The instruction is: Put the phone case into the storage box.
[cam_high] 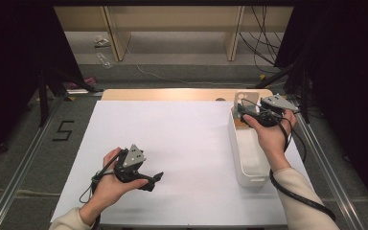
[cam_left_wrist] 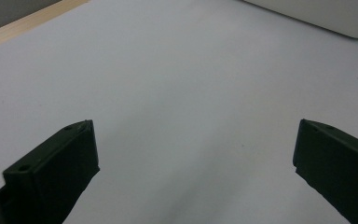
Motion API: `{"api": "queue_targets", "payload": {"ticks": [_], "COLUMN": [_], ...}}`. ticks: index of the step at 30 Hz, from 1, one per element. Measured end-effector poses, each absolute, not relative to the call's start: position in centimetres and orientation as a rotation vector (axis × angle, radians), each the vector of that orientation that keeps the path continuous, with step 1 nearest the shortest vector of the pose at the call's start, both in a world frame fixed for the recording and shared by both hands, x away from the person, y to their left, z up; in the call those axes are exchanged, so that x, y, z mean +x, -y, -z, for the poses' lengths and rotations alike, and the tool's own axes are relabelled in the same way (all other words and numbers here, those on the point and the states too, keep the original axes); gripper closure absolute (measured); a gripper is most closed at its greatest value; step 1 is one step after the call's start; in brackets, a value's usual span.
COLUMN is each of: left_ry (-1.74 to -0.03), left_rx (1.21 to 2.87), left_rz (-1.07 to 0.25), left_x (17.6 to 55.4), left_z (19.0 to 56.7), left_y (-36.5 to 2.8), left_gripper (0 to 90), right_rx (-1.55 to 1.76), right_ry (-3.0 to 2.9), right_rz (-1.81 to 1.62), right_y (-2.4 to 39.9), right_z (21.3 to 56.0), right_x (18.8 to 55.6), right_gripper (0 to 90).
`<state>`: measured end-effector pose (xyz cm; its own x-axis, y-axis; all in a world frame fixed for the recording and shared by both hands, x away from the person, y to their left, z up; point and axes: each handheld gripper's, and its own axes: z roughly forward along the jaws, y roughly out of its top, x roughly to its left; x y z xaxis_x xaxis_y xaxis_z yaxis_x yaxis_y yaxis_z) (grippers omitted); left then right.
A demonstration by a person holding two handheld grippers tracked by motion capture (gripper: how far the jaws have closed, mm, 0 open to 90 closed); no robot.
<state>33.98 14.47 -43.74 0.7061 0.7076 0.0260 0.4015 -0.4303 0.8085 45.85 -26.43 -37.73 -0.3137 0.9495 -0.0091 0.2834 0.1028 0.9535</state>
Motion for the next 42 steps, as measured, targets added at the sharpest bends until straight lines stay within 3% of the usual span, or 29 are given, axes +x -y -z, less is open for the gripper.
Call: {"api": "queue_targets", "payload": {"ticks": [42], "left_ry": [-0.851], "left_rx": [2.059], "left_rz": [-0.463], "left_x": [33.9], "left_z": [43.5], "left_y": [-14.7], "left_gripper": [0.0], "right_rx": [1.079], "right_ry": [-1.881], "right_rz": [-1.387], "right_y": [26.2], "right_z": [38.0], "right_x": [39.9], "right_gripper": [15.8]}}
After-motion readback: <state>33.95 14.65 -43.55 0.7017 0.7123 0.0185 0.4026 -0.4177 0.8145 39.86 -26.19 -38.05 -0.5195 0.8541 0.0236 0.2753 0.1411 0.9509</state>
